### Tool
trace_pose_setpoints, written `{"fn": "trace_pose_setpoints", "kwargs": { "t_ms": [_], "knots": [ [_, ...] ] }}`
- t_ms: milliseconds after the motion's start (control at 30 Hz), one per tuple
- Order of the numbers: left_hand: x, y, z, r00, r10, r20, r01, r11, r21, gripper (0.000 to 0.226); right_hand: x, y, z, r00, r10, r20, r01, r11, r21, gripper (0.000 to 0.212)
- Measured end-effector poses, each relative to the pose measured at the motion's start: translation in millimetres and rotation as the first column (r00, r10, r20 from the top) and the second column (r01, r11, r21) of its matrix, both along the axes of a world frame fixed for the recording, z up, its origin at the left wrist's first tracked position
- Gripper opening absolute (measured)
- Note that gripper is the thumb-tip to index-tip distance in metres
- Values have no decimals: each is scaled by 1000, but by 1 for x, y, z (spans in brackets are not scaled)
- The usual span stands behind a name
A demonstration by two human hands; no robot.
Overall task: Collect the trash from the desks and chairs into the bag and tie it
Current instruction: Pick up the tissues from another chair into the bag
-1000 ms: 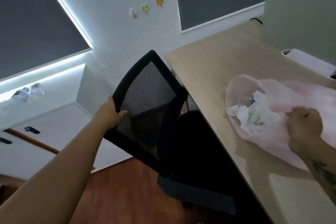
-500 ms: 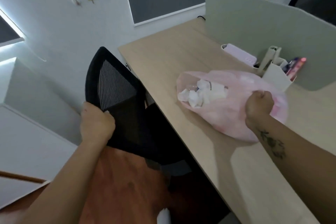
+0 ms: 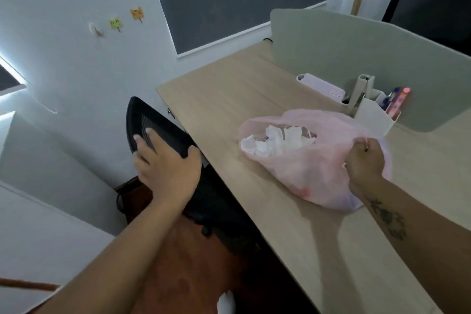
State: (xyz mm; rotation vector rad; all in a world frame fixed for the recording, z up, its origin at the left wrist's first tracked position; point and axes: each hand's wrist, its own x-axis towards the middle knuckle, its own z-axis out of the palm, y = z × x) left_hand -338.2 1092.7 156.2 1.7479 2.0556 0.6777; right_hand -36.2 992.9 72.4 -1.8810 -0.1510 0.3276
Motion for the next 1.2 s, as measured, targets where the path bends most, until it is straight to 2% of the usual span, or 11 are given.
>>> {"fn": "trace_pose_setpoints", "kwargs": {
  "t_ms": [100,267,433,533,667,800,867,967,1067,1133,1200],
  "knots": [
    [26,61,7,933,-318,-166,332,941,64,99,0,-1,0,999,-20,41,21,1000,-13,20],
    [107,177,-43,722,-639,-265,597,769,-228,122,0,5,-12,983,-128,129,137,989,-59,26],
    [157,223,-115,512,-837,-192,711,539,-451,128,-18,5,-25,940,-273,205,309,936,-170,33],
    [167,236,-152,502,-860,-98,751,489,-444,102,-33,7,-30,910,-328,254,386,894,-228,32],
    [163,239,-182,460,-888,-13,871,454,-189,25,-56,-4,-58,889,-281,362,429,787,-444,33],
    [157,230,-189,517,-845,139,856,513,-69,15,-84,-4,-73,894,-305,329,441,728,-525,31],
    [168,235,-182,517,-827,222,855,511,-87,17,-89,5,-63,897,-369,241,441,778,-448,28],
    [211,258,-137,487,-821,297,870,487,-79,21,-57,14,-23,833,-543,-103,535,839,-95,21],
    [266,278,-44,428,-858,282,890,454,30,24,3,15,54,793,-514,-329,588,787,187,24],
    [298,286,29,398,-862,313,871,463,165,29,31,18,118,752,-573,-327,657,690,302,29],
    [313,286,95,346,-866,362,835,460,303,31,40,24,172,732,-675,-88,665,681,307,21]
  ]
}}
